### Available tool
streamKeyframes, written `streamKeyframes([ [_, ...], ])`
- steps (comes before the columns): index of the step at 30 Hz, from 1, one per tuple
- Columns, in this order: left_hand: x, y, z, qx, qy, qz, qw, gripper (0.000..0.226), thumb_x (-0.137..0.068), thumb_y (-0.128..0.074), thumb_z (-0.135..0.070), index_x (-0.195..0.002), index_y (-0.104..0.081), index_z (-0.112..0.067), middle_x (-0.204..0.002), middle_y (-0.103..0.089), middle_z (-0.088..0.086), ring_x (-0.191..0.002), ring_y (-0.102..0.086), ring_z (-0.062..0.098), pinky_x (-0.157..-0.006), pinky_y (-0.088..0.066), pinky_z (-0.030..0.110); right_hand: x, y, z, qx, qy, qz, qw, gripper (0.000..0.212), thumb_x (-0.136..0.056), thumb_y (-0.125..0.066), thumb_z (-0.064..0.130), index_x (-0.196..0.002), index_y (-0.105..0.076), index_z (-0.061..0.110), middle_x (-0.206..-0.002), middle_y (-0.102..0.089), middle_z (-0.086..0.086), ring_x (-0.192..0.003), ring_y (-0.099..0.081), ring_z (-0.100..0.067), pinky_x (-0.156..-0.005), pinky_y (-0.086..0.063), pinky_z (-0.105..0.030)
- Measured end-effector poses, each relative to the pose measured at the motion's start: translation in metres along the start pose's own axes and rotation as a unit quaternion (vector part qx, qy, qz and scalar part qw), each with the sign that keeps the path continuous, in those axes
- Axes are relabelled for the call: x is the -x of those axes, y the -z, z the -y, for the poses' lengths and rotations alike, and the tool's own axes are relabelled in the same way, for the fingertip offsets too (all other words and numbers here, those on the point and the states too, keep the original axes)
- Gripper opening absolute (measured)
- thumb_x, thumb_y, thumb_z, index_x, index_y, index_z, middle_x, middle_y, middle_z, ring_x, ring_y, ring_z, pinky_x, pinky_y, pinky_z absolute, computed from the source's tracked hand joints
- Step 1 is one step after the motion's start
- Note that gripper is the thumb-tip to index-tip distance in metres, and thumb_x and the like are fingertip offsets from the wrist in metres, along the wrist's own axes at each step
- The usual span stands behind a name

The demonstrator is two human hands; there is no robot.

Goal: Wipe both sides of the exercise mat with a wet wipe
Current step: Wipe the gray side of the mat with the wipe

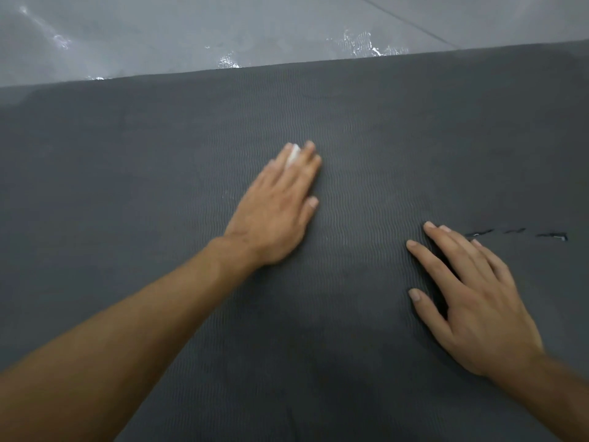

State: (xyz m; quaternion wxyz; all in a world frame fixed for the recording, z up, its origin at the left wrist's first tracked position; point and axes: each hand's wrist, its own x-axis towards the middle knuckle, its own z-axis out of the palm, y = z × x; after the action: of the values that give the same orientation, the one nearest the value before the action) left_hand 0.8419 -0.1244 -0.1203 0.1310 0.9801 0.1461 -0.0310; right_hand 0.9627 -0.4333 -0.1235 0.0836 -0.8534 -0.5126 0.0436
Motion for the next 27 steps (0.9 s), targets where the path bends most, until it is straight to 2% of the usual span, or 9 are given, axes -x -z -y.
streamKeyframes([
  [2, 0.02, -0.007, -0.029, -0.026, -0.066, 0.024, 0.997, 0.066, -0.107, -0.025, -0.043, -0.164, -0.016, -0.012, -0.173, -0.01, 0.005, -0.16, 0.003, 0.025, -0.128, -0.015, 0.048, 0.0, 0.0, 0.0, 0.002, 0.0, 0.005, 1.0, 0.063, -0.1, -0.04, 0.048, -0.155, -0.048, 0.017, -0.169, -0.031, -0.007, -0.156, -0.028, -0.024, -0.124, -0.026, -0.054],
  [5, 0.049, -0.012, -0.064, -0.034, -0.122, 0.06, 0.99, 0.065, -0.109, -0.027, -0.043, -0.166, -0.013, -0.014, -0.174, -0.004, 0.001, -0.159, 0.01, 0.022, -0.13, -0.007, 0.043, 0.0, 0.0, 0.001, 0.008, 0.001, 0.007, 1.0, 0.064, -0.101, -0.039, 0.048, -0.156, -0.046, 0.017, -0.169, -0.03, -0.007, -0.156, -0.028, -0.024, -0.124, -0.026, -0.054],
  [9, 0.059, -0.016, -0.064, -0.042, -0.17, 0.063, 0.983, 0.062, -0.11, -0.027, -0.04, -0.166, -0.014, -0.017, -0.174, -0.003, -0.002, -0.16, 0.008, 0.019, -0.13, -0.004, 0.039, -0.001, 0.001, 0.0, 0.012, 0.004, 0.011, 1.0, 0.064, -0.101, -0.039, 0.048, -0.157, -0.045, 0.017, -0.169, -0.029, -0.008, -0.157, -0.027, -0.024, -0.125, -0.025, -0.052],
  [11, 0.042, -0.014, -0.042, -0.029, -0.132, 0.039, 0.99, 0.061, -0.108, -0.028, -0.039, -0.165, -0.02, -0.017, -0.173, -0.01, -0.001, -0.16, -0.002, 0.02, -0.13, -0.008, 0.04, -0.001, 0.0, 0.0, 0.012, 0.002, 0.016, 1.0, 0.064, -0.102, -0.038, 0.048, -0.158, -0.044, 0.018, -0.169, -0.029, -0.007, -0.157, -0.026, -0.024, -0.126, -0.024, -0.052],
  [14, 0.006, -0.004, 0.006, -0.009, 0.002, -0.007, 1.0, 0.061, -0.106, -0.024, -0.042, -0.161, -0.031, -0.016, -0.171, -0.021, 0.002, -0.159, -0.013, 0.024, -0.128, -0.014, 0.048, 0.0, -0.001, 0.0, 0.01, 0.001, 0.019, 1.0, 0.063, -0.103, -0.038, 0.048, -0.158, -0.043, 0.018, -0.17, -0.028, -0.007, -0.158, -0.025, -0.024, -0.125, -0.025, -0.052],
  [18, -0.033, 0.016, 0.06, -0.002, 0.165, -0.041, 0.985, 0.058, -0.11, -0.026, -0.04, -0.163, -0.025, -0.018, -0.173, -0.013, -0.002, -0.159, -0.007, 0.022, -0.127, -0.006, 0.048, 0.0, 0.0, -0.001, 0.011, 0.002, 0.021, 1.0, 0.063, -0.103, -0.038, 0.049, -0.158, -0.043, 0.018, -0.17, -0.028, -0.007, -0.158, -0.023, -0.023, -0.125, -0.025, -0.052],
  [21, -0.048, 0.019, 0.063, 0.033, 0.219, -0.058, 0.973, 0.057, -0.11, -0.031, -0.036, -0.163, -0.022, -0.016, -0.173, -0.012, -0.001, -0.16, -0.004, 0.023, -0.128, -0.004, 0.049, 0.001, 0.0, -0.001, 0.017, 0.0, 0.025, 1.0, 0.063, -0.104, -0.037, 0.049, -0.159, -0.041, 0.019, -0.17, -0.026, -0.007, -0.158, -0.022, -0.022, -0.125, -0.025, -0.052],
  [23, -0.049, 0.013, 0.047, 0.046, 0.186, -0.066, 0.979, 0.059, -0.11, -0.034, -0.033, -0.163, -0.021, -0.013, -0.173, -0.012, 0.002, -0.16, -0.005, 0.026, -0.129, -0.006, 0.047, 0.0, 0.0, -0.001, 0.024, -0.001, 0.031, 0.999, 0.064, -0.104, -0.036, 0.05, -0.16, -0.039, 0.019, -0.171, -0.025, -0.007, -0.159, -0.02, -0.022, -0.125, -0.024, -0.052],
  [27, -0.022, -0.003, -0.009, -0.016, -0.002, -0.025, 1.0, 0.064, -0.107, -0.026, -0.039, -0.161, -0.026, -0.004, -0.17, -0.021, 0.012, -0.159, -0.007, 0.033, -0.129, -0.013, 0.048, 0.0, 0.0, -0.001, 0.036, -0.002, 0.043, 0.998, 0.065, -0.104, -0.036, 0.05, -0.162, -0.035, 0.022, -0.172, -0.022, -0.007, -0.16, -0.016, -0.024, -0.125, -0.025, -0.053],
])
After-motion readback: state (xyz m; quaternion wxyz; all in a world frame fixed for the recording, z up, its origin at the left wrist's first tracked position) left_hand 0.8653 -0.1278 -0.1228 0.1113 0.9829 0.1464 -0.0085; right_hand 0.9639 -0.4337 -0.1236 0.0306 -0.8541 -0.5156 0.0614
